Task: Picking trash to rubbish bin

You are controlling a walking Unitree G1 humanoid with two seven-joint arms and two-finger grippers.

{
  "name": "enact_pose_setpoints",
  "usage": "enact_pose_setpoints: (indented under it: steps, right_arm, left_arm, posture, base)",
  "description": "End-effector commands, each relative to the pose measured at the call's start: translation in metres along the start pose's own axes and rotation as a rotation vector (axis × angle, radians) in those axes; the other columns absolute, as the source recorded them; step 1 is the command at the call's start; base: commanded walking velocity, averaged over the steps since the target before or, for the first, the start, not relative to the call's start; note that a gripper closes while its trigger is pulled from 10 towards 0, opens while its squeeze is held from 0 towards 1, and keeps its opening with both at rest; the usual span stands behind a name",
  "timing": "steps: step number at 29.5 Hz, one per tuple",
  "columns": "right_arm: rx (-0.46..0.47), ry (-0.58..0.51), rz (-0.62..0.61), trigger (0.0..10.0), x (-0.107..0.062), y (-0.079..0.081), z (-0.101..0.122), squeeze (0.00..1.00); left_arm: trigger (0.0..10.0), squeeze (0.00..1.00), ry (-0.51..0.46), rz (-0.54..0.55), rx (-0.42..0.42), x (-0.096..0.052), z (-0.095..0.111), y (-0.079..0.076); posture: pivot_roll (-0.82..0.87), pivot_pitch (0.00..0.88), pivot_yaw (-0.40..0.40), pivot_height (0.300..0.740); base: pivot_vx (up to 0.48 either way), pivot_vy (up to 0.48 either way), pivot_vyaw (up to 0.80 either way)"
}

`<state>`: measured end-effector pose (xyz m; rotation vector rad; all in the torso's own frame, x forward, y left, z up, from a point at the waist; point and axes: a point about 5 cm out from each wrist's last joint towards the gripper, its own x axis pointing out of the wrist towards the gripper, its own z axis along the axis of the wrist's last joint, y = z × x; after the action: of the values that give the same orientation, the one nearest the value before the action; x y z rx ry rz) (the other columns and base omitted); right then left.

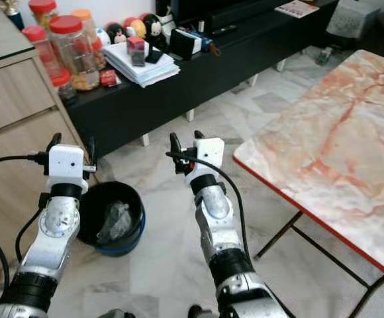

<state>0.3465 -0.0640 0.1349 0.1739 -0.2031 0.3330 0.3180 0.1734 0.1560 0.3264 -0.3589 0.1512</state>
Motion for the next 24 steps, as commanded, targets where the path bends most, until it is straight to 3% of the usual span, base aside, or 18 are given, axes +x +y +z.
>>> enact_pose_setpoints:
  steps: [1,12,24]
  right_arm:
    - [0.007,-0.011,0.010,10.0,0.004,0.007,0.002,0.00]
    - [0.006,-0.029,0.005,10.0,0.007,0.008,0.005,0.00]
    - [0.003,-0.033,0.011,10.0,0.006,0.010,0.004,0.00]
  left_arm:
    - [10.0,0.00,-0.020,-0.019,0.004,0.004,0.005,-0.002]
    - [10.0,0.00,-0.032,-0.029,0.003,0.006,0.006,0.001]
    - [10.0,0.00,-0.031,-0.080,-0.020,0.002,0.006,-0.010]
  posture:
    - [0.14,0.096,0.013,0.740]
    - [0.13,0.097,0.014,0.740]
    - [0.11,0.077,0.026,0.740]
  base:
    - [0.000,-0.277,-0.80]
    - [0.000,-0.073,-0.80]
    - [0.000,0.000,-0.80]
